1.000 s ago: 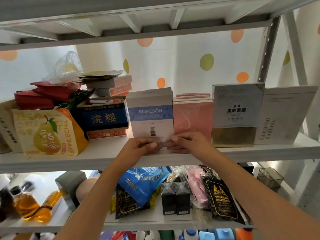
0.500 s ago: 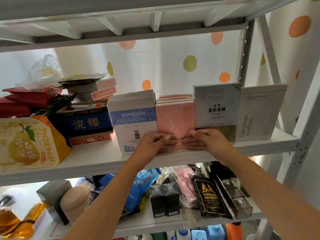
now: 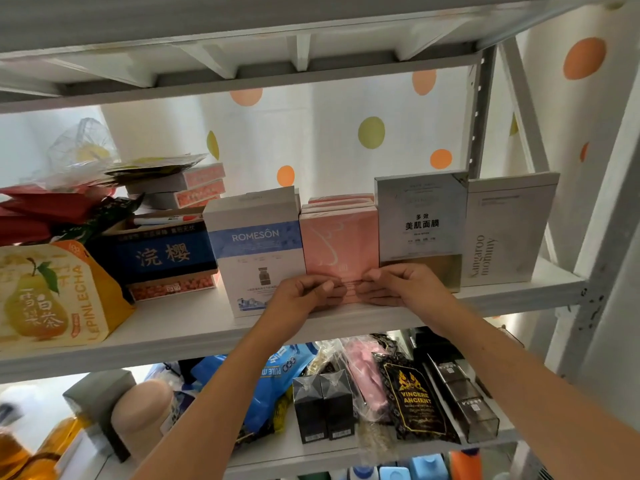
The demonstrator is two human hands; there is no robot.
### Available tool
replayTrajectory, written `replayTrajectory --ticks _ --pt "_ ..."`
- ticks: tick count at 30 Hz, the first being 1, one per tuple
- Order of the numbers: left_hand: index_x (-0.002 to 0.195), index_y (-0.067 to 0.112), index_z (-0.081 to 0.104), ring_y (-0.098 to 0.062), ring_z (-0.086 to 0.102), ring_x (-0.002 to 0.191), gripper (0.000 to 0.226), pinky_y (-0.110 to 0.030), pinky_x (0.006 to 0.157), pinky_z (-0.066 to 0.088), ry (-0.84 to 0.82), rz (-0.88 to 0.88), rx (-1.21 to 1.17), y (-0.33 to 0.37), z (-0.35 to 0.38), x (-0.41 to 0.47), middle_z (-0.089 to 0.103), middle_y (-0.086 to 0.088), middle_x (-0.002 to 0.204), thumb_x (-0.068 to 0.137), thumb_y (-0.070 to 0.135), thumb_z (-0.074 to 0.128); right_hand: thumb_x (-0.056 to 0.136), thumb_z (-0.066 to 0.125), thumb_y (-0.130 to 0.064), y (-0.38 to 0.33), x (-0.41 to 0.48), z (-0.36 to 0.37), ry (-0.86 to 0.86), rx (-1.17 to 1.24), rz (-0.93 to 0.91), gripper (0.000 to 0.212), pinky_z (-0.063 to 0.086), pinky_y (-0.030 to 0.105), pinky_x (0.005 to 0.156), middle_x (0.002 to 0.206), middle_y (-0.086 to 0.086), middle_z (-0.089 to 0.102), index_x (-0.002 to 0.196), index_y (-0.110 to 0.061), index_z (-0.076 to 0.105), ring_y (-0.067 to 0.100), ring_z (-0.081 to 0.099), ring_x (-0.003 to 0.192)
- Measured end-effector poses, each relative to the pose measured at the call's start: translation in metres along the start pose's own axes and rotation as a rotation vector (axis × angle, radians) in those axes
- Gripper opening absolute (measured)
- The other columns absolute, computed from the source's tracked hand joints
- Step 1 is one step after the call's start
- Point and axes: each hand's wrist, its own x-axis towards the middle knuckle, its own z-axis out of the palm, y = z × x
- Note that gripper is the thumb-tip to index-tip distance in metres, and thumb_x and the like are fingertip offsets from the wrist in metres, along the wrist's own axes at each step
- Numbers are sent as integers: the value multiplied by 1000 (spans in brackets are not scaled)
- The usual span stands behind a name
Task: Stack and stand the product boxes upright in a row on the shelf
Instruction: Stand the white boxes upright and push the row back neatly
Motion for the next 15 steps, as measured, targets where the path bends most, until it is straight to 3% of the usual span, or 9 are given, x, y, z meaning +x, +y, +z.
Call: replayTrajectory --ticks 5,9,15 --pt "112 -2 67 -18 74 88 22 -22 78 58 -79 19 9 3 23 3 75 -14 102 96 6 54 92 61 -17 -7 -18 -39 33 -126 -47 20 60 31 81 93 16 77 101 -2 72 26 75 88" --pt "109 10 69 -12 72 97 18 -18 86 54 -169 42 77 6 56 15 76 -5 102 97 14 56 88 62 -24 -13 -30 -92 147 -88 -33 33 61 31 80 91 23 75 98 7 70 33 74 87" --pt "112 4 68 -23 70 105 21 -34 100 51 -168 1 69 -7 80 30 75 -11 105 95 12 58 83 63 -31 -11 -30 -128 136 -77 -23 40 61 31 80 95 25 74 98 5 70 31 73 87"
